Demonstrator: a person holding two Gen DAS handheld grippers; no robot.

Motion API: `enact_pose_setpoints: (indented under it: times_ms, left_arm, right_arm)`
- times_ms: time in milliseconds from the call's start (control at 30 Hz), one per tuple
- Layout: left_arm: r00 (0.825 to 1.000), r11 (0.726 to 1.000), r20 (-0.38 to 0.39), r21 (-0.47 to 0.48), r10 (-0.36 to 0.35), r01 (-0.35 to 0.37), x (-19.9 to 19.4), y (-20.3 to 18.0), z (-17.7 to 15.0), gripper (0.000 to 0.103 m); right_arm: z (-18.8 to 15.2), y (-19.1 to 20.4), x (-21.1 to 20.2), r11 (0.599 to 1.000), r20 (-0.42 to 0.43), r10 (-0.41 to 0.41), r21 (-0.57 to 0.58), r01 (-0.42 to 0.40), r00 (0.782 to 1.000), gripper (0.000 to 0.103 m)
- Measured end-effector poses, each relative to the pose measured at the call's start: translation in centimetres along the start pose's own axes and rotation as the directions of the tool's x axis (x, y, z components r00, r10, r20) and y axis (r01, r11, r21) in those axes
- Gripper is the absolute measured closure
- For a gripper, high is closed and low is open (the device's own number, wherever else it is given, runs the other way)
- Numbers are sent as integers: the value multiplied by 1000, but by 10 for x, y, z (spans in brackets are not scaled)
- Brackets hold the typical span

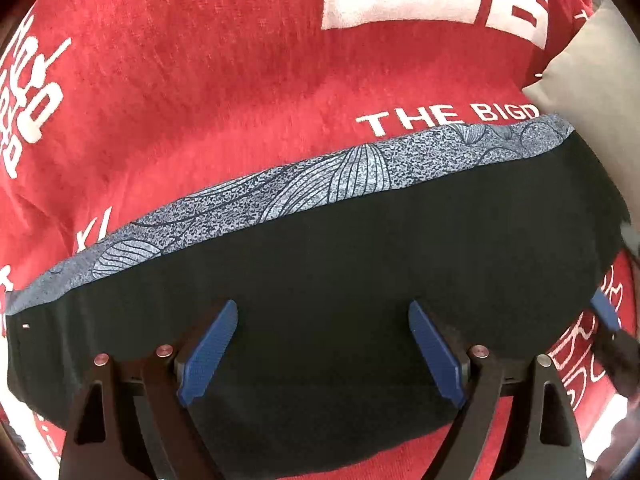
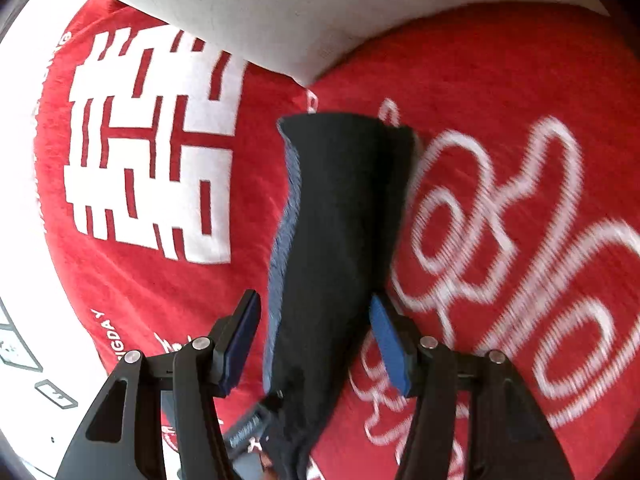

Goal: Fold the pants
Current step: 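Grasp the trouser leg end with the right gripper and lift it while the left gripper holds the waistband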

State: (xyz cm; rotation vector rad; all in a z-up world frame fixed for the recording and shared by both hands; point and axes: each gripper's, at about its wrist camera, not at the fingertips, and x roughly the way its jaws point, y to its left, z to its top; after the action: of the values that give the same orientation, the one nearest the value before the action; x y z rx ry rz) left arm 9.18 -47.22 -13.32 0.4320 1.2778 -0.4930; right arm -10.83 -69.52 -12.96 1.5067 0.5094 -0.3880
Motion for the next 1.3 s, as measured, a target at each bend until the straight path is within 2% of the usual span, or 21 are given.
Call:
enact_pose_setpoints:
  times_ms: [133,233,333,467,500,533,600,767,800,833,867,933,967,1033,1100,1167,1200,1233,1300]
  left_arm:
    - [1000,1000,-2,9,-4,5,0,0,0,15]
    - [1000,1000,-8,18,-2,2,0,0,2,15]
    - [1000,1000,-8,5,-16,17,-8,-1,8,15]
    - [999,1000,21,8,-31,30,-21,-2,10,15]
    - [999,999,18,4,-34,34,-21,-2,10,15]
    - [999,999,12,-6,-32,33,-20,-1,9,15]
    - [1000,999,2,-26,-28,28,-16,1,6,15]
    - [999,998,0,-50,-35,35,-12,3,2,15]
    - [999,998,7,-48,-38,38,-15,1,2,22]
    - [999,998,11,-46,-47,47,-17,0,2,27]
    - [998,997,6,-47,-65,65,-17,-1,2,34]
    - [996,994,1,-53,-91,91,-19,-1,0,44]
    - [995,994,3,-52,-96,96,-20,1,-3,53]
    - [994,992,9,-71,-107,107,-20,8,-11,54]
    - [988,980,11,-120,-157,157,-10,16,-23,57]
    - [989,992,95,-49,-111,116,-11,6,-34,57]
    - [988,997,133,-3,-76,77,-12,-2,-40,57]
    - [986,997,148,-3,-71,72,-12,-2,-43,57]
    - [980,989,156,-65,-120,132,-11,10,-44,57]
  right_arm:
    - [8,12,12,999,35,8,-50,-6,999,42]
    - [11,16,22,999,59,-2,-39,4,998,42]
    - [13,21,26,999,43,-36,-32,37,998,43]
    - [10,16,10,999,23,-34,15,34,999,43]
    - [6,15,1,998,28,-63,1,63,998,42]
    - [2,15,-5,995,37,-97,-20,97,995,34]
    - [-2,10,-12,990,61,-135,-24,137,989,30]
    - [15,16,15,997,55,-72,-6,73,996,30]
    - [20,20,27,998,41,-62,-11,62,997,34]
    - [24,23,34,997,26,-72,-15,73,997,62]
    - [26,23,40,995,4,-94,-17,94,996,84]
    - [30,21,45,995,-31,-100,-2,100,994,88]
    - [30,21,43,995,-36,-101,-7,101,994,88]
    - [29,27,37,991,-43,-118,-64,116,992,88]
    - [26,34,33,982,-45,-145,-127,138,988,89]
    - [23,41,33,971,-42,-173,-172,164,984,90]
    - [20,50,32,959,-31,-194,-217,183,980,90]
    - [16,61,31,940,-18,-214,-276,201,977,90]
    - [3,90,30,887,7,-238,-405,220,971,90]
